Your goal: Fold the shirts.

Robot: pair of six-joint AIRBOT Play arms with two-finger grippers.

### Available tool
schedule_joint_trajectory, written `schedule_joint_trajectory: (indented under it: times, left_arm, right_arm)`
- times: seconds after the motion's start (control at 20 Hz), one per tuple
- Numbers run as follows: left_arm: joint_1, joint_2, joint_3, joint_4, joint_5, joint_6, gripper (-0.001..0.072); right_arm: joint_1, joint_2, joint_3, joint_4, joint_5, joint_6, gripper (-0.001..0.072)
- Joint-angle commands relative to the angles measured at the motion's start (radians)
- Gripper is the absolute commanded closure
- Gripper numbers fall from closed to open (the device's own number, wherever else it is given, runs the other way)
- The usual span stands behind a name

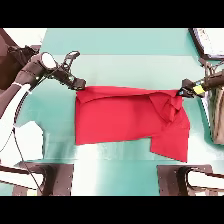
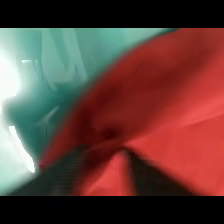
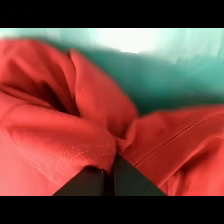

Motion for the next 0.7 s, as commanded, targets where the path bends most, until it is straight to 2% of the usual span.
schedule_joint_trajectory:
  times: [0.0, 0.05, 0.15, 0.2, 0.25, 0.3, 0.45, 0.65]
  left_arm:
    - [0.074, -0.047, 0.090, -0.007, -0.046, -0.053, 0.0113]
    - [0.108, -0.046, 0.143, -0.008, -0.118, -0.063, 0.0113]
    - [0.175, -0.023, 0.198, -0.023, -0.242, -0.072, 0.0114]
    - [0.204, 0.015, 0.176, -0.034, -0.263, -0.085, 0.0114]
    - [0.224, 0.064, 0.128, -0.034, -0.264, -0.087, 0.0114]
    - [0.235, 0.125, 0.050, -0.032, -0.249, -0.083, 0.0114]
    - [0.240, 0.341, -0.307, -0.049, -0.197, -0.050, 0.0113]
    - [0.240, 0.537, -0.772, -0.201, -0.145, 0.025, 0.0113]
  right_arm:
    - [-0.001, -0.074, 0.115, 0.001, -0.100, -0.013, 0.0368]
    - [-0.008, -0.072, 0.155, 0.000, -0.092, -0.013, 0.0260]
    - [-0.032, -0.050, 0.216, -0.001, -0.029, -0.014, 0.0264]
    - [-0.044, -0.027, 0.222, 0.001, 0.002, -0.033, 0.0277]
    - [-0.055, 0.010, 0.208, 0.000, 0.029, -0.061, 0.0358]
    - [-0.063, 0.051, 0.180, 0.000, 0.046, -0.081, 0.0395]
    - [-0.091, 0.194, 0.042, 0.000, 0.056, -0.099, 0.0396]
    - [-0.131, 0.334, -0.100, 0.001, 0.027, -0.106, 0.0396]
